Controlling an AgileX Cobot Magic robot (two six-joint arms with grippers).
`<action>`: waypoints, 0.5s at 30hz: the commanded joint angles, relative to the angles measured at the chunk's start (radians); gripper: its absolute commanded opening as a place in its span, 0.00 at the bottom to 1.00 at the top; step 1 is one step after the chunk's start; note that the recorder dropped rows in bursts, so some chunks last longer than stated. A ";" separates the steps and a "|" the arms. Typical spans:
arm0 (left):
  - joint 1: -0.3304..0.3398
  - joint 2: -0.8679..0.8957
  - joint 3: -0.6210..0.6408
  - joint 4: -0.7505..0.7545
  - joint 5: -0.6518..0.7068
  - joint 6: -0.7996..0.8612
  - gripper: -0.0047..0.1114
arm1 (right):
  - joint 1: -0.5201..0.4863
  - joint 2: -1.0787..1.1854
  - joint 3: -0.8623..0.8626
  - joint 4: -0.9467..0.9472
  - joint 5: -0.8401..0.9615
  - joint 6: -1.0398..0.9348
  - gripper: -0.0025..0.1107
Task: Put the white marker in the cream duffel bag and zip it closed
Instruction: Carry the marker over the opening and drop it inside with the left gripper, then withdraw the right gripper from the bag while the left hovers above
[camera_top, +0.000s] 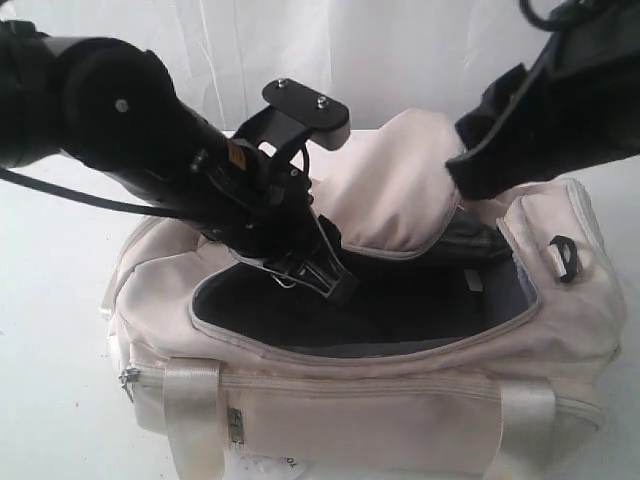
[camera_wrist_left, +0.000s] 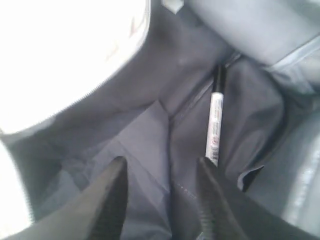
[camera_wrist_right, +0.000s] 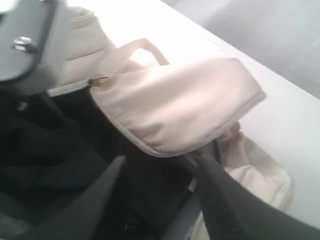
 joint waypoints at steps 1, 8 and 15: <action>-0.005 -0.064 -0.006 -0.001 0.051 0.003 0.44 | -0.172 -0.016 0.003 -0.001 -0.013 0.023 0.39; -0.005 -0.090 -0.006 -0.001 0.058 0.003 0.44 | -0.370 0.002 0.003 0.024 -0.098 0.071 0.39; -0.005 -0.090 -0.006 -0.001 0.067 -0.001 0.43 | -0.529 0.115 0.003 0.102 -0.163 0.058 0.39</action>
